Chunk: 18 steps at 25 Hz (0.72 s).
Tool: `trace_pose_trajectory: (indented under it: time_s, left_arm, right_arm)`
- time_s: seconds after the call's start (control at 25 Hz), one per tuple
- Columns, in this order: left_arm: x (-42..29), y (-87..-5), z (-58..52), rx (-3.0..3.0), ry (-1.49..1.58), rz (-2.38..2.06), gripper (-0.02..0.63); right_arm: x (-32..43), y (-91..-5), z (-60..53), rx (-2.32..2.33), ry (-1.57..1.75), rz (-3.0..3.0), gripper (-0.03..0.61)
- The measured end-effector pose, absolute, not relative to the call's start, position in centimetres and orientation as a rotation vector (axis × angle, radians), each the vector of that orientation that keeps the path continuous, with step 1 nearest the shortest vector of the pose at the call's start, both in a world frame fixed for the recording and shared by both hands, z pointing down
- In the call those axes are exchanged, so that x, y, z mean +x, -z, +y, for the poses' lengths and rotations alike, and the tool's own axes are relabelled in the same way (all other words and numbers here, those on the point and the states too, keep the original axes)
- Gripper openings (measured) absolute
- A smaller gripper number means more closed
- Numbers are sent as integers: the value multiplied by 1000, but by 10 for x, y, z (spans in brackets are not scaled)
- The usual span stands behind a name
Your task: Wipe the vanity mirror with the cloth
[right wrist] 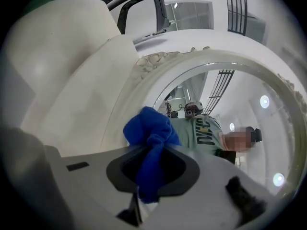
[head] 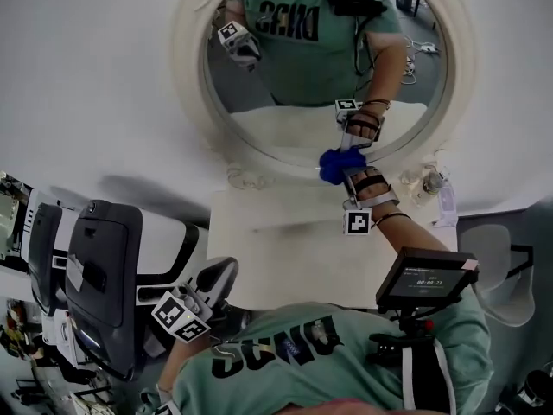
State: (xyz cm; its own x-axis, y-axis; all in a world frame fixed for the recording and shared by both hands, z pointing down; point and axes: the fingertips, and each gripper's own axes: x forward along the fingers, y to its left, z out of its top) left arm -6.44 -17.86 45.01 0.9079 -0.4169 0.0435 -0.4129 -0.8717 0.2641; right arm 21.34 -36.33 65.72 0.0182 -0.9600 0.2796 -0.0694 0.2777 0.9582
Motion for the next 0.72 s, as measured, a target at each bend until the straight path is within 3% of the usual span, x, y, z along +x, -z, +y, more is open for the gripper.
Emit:
trace_pose_trajectory:
  time_s: [0.32, 0.72]
  left_arm:
    - [-61, -419, -169, 2882, 144, -593, 9]
    - [-59, -371, -161, 3002, 391, -552, 9]
  right_arm:
    - [211, -628, -357, 916, 875, -1327, 49]
    - [235, -230, -324, 1445, 1362, -1079, 49]
